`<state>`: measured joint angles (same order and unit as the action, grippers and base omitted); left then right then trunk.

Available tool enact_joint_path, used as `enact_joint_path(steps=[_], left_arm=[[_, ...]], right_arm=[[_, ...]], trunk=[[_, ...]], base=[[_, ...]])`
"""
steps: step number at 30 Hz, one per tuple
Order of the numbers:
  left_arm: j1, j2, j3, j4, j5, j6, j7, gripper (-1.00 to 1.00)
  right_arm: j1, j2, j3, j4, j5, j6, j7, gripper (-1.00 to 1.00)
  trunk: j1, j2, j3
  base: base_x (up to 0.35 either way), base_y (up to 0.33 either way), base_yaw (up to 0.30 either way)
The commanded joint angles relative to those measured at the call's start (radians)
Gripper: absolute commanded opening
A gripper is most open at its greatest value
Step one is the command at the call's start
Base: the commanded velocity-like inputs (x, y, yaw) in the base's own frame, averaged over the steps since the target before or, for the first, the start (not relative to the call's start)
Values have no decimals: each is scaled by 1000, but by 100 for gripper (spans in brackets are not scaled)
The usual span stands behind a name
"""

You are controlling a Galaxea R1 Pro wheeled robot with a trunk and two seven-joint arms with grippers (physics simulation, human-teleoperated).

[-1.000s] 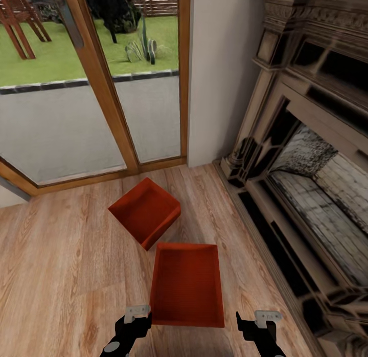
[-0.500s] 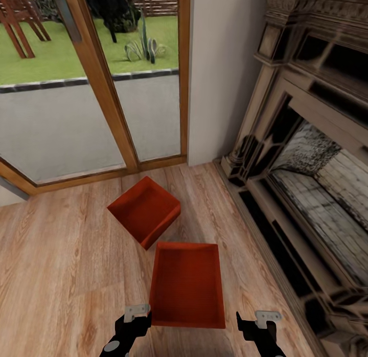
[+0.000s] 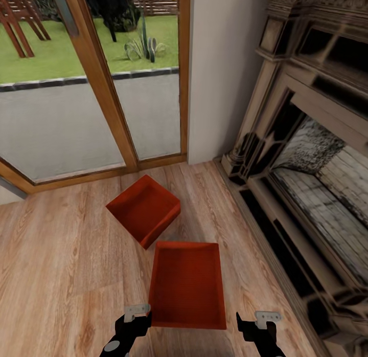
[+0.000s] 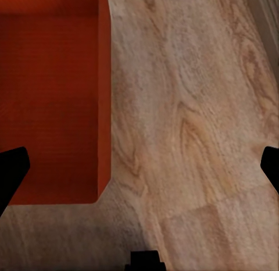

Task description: Move the two storage containers from the living room to the garage. In the garage, place one container on the floor and stack the other container on top of it (either order is fine).

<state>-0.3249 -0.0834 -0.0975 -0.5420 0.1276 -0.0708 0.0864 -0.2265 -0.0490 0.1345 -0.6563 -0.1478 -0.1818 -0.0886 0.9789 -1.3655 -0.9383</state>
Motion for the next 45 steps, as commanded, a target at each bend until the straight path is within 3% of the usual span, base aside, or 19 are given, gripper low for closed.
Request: enact_joint_path(steps=[1,14,17,18,22,36,41,45], left_arm=[[0,1,-8,1,10,-4,9,100],[0,-2,-8,-1,12,-6,9,100],[-1,-2,-8,-1,12,-6,10,100],[-1,-1,-8,-1,12,-6,10,100],[-1,-2,-8,-1,12,-7,10,100],[-1,1,-8,-1,10,-6,13,100],[0,1,-8,-1,11,-6,9,100],[23,-22,1,22,14,-25,3,100]], right_arm=[[-1,-2,9,1,-10,-3,-7,100],[-4,2,20,25,-13,1,-5,100],[-33,16,51,78,-12,2,-7,100],[-72,23,64,135,-13,2,-14,100],[-115,27,66,179,-13,4,-20,100],[-128,32,65,201,-4,-6,-10,100],[-128,32,65,201,-7,-7,-10,100],[-134,55,70,217,-9,-7,-14,100]], trunk=[[4,-8,-4],[54,-99,-44],[65,-120,-54],[69,-127,-57],[84,-155,-70],[138,-253,-113],[138,-253,-113],[138,-253,-113]], base=[[0,0,0],[0,0,0],[0,0,0],[0,0,0],[0,0,0],[0,0,0],[0,0,0],[0,0,0]])
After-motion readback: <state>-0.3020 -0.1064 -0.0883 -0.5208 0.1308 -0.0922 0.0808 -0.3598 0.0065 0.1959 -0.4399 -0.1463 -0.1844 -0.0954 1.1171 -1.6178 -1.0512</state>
